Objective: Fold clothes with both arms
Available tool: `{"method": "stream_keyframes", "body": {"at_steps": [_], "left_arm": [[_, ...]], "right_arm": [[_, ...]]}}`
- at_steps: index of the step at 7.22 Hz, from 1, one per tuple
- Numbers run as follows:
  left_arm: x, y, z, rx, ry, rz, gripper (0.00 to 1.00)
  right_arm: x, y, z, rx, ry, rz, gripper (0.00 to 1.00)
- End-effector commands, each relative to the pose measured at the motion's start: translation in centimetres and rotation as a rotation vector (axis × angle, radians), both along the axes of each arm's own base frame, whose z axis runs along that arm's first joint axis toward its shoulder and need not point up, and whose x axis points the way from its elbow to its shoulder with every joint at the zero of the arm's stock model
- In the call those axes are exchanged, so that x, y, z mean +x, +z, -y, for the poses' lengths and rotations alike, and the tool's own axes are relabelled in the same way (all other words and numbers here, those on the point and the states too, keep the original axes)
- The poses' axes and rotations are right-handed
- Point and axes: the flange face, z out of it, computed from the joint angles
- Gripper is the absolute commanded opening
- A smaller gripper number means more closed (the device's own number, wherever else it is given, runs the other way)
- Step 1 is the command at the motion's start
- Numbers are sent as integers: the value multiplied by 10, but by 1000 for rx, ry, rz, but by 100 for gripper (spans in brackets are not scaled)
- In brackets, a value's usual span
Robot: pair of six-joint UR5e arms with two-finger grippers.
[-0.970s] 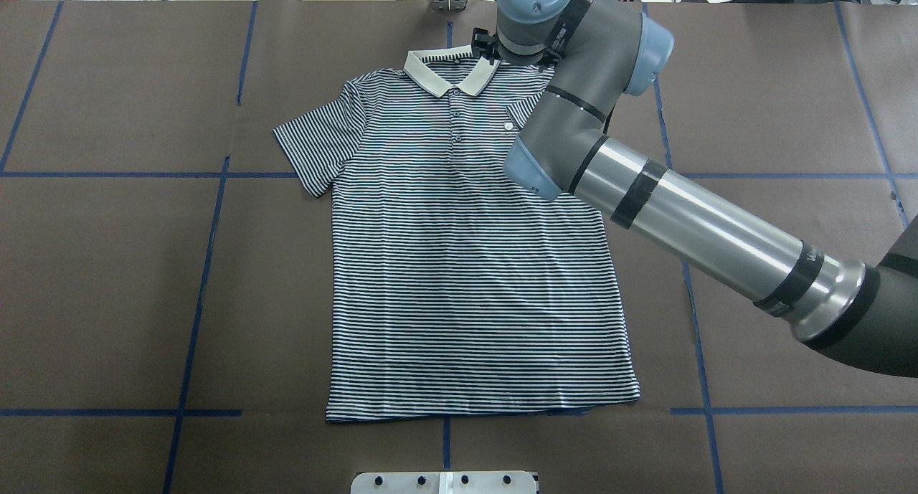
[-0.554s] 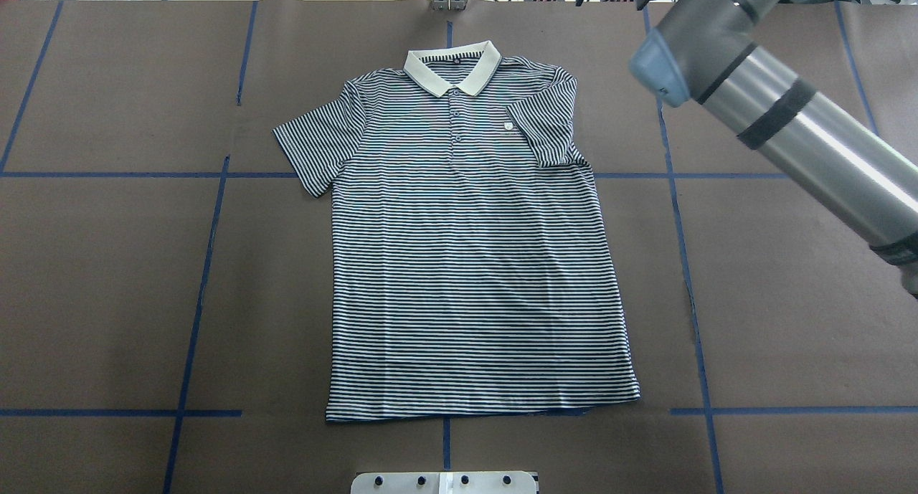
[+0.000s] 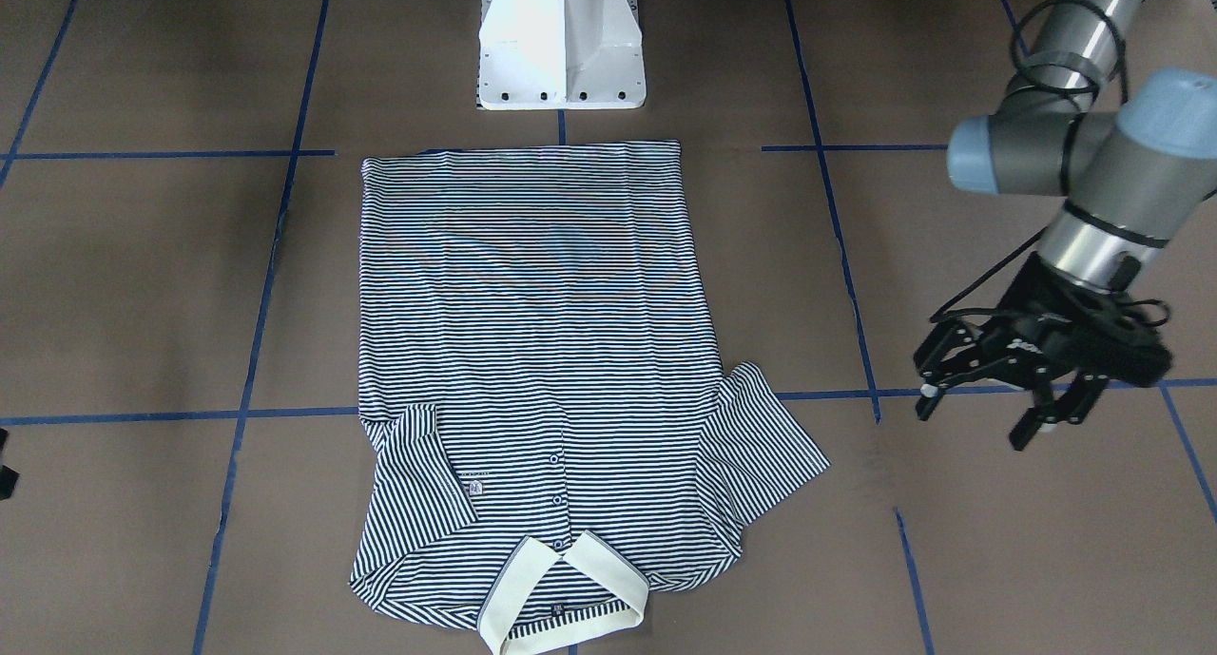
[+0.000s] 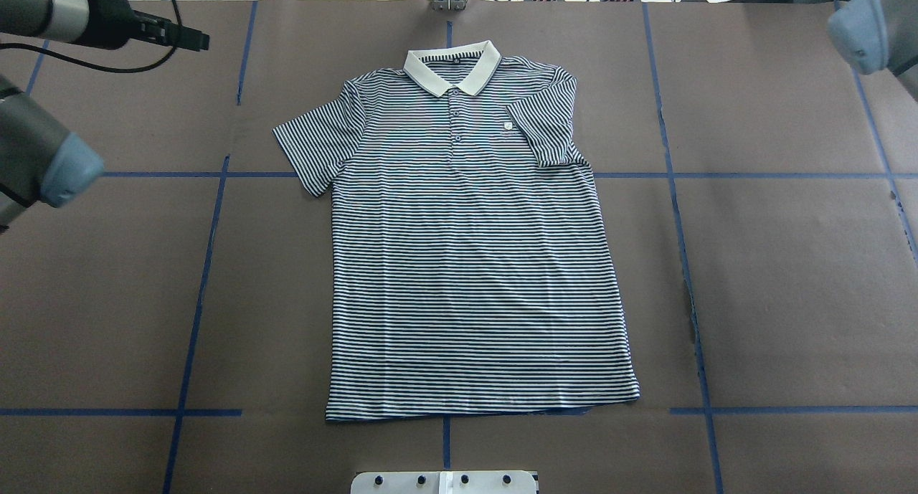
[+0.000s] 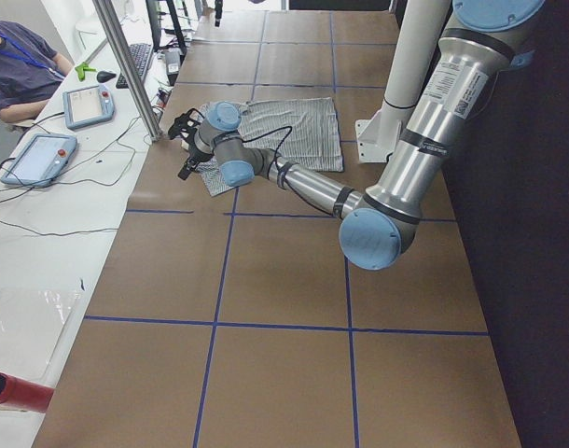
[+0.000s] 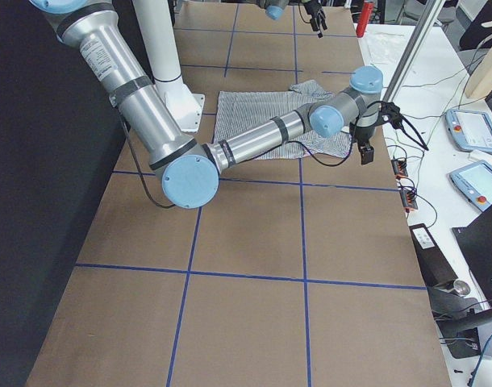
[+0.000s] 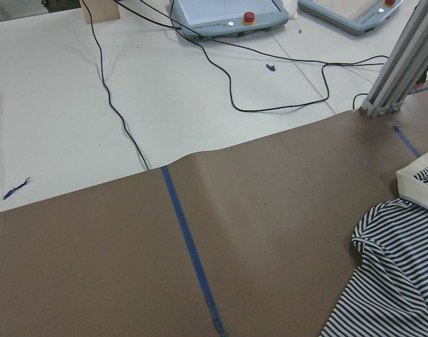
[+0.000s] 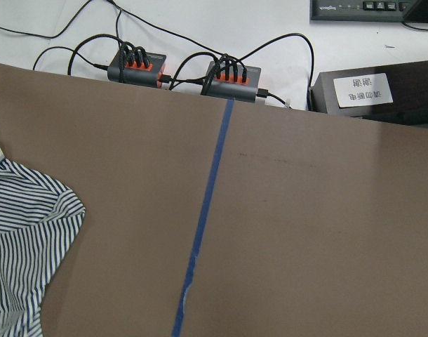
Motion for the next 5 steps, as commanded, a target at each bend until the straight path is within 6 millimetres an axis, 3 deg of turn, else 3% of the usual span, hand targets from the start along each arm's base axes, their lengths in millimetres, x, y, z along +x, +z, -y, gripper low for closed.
{"method": "stream_keyframes", "body": {"at_steps": [1,3,5], "left_arm": [[78,6,-16,-236,-104,-121,90],[129,21,-34,-316,-208,-134,78],[162,48,-16,-338,-232,-59,75]], "right_arm": [[66,69,-23,25,-39,-27,100],[66,69,-23,26,-38,-29,100],[66,71,-24,26,-38,-30,100]]}}
